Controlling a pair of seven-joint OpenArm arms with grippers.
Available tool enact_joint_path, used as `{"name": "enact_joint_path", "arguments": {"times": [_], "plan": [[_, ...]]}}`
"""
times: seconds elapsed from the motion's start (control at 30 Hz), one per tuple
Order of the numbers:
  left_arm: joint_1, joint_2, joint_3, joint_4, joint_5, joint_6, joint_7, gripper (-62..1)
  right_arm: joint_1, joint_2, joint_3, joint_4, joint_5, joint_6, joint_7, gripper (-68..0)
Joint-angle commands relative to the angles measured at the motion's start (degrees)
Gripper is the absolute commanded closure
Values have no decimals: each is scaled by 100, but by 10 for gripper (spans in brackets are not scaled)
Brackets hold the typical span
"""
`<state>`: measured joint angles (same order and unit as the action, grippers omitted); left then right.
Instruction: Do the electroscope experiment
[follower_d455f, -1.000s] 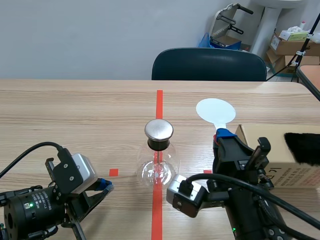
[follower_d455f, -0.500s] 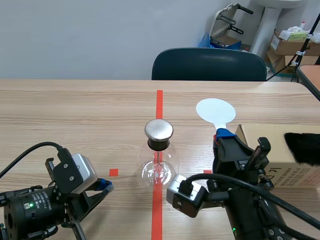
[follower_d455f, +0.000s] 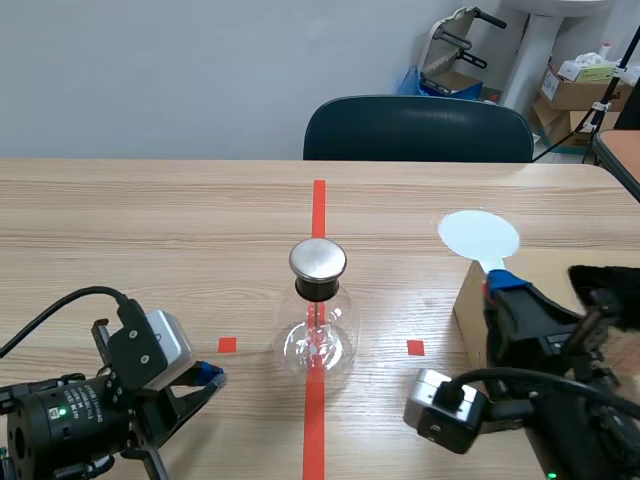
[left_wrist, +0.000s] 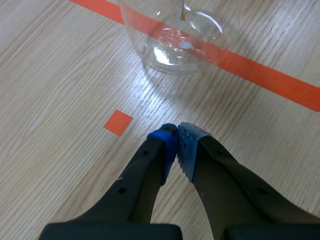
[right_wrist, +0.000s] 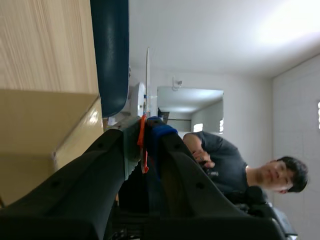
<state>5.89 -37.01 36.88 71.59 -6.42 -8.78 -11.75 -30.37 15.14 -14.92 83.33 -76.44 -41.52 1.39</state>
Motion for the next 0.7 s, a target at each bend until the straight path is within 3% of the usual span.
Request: {"name": "enact_joint_path", "arguments": {"times": [0.0, 0.07, 0.27, 0.4, 0.5, 0.67], "plan": [[28, -210, -24, 131, -195, -136, -293, -17, -52, 144, 273, 216, 232, -334, 238, -19], [105, -417, -24, 258, -369, -376, -592, -40, -188, 205, 586, 262, 562, -334, 612, -19], [437, -1080, -24, 776, -564, -977, -1355, -273, -522, 313, 1578, 271, 1268, -334, 1633, -19], [756, -1486, -24, 1180, -610, -1121, -1799, -379, -616, 310, 2151, 269, 1578, -334, 2031, -20], [981, -1753, -24, 1482, -627, -1154, -2048, -427, -597, 310, 2527, 232, 1971, -334, 2422, -20], [1248, -2103, -26, 1921, -649, -1152, -2188, -441, -540, 225, 2944, 136, 2833, -334, 3296, -20]]}}
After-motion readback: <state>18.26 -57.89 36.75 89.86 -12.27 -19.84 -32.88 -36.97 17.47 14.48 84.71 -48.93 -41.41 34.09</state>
